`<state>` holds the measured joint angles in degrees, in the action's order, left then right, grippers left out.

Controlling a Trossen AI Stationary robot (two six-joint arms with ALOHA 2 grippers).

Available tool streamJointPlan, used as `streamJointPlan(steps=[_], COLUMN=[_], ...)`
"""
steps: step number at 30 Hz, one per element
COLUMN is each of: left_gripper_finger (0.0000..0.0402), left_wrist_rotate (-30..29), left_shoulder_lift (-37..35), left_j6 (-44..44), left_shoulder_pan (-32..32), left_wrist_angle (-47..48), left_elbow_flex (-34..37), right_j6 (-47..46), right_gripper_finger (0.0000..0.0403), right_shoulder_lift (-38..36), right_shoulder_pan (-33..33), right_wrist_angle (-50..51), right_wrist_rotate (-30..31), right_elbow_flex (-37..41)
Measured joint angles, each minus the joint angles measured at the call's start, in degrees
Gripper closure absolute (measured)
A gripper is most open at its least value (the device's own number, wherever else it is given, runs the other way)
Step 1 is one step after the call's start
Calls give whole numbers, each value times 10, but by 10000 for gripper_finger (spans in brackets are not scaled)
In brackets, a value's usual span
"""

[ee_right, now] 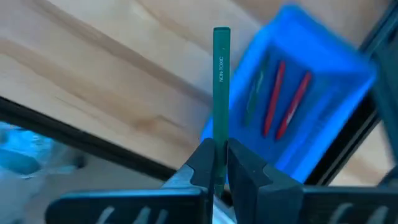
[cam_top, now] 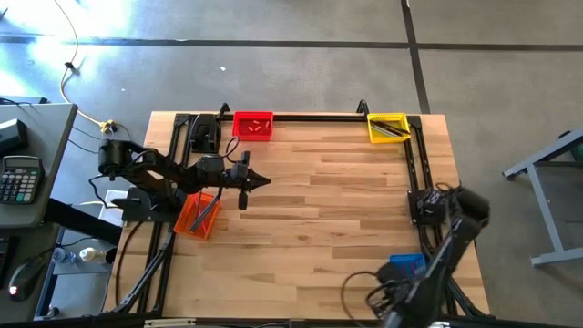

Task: Sort crayons/erasers/pens/pencils in bins
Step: Put the green crayon into the blue basket, then return to Home Position

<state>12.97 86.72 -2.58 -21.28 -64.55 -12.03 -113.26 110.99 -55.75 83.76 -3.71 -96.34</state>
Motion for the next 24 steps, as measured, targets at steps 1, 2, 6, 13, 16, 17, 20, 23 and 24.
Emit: streamJointPlan(steps=[1, 2, 6, 13, 16, 17, 20, 23, 24], left_gripper_finger=[401, 401, 401, 401, 401, 401, 401, 401, 401], left_wrist_rotate=[0, 0, 0, 0, 0, 0, 0, -1, -1], left_shoulder_lift=[0, 0, 0, 0, 0, 0, 0, 0, 0], left_j6=[0, 0, 0, -1, -2, -1, -5, -22, -26], left_shoulder_pan=[0, 0, 0, 0, 0, 0, 0, -1, -1], left_wrist_angle=[0, 0, 0, 1, 7, 8, 16, 20, 20], left_elbow_flex=[0, 0, 0, 0, 0, 0, 0, 0, 0], right_j6=[-31, -61, -155, -183, -173, -167, -150, -108, -91], right_gripper_finger=[387, 387, 387, 385, 375, 368, 341, 312, 304], right_shoulder_lift=[-17, -32, -75, -113, -113, -113, -114, -114, -114], right_shoulder_pan=[-12, -24, -61, -64, -53, -48, -38, -29, -26], right_wrist_angle=[-27, -54, -141, -227, -248, -252, -252, -239, -231], right_wrist_rotate=[-5, -12, -16, -35, -51, -61, -90, -100, -100], right_elbow_flex=[30, 58, 171, 290, 312, 314, 316, 306, 299])
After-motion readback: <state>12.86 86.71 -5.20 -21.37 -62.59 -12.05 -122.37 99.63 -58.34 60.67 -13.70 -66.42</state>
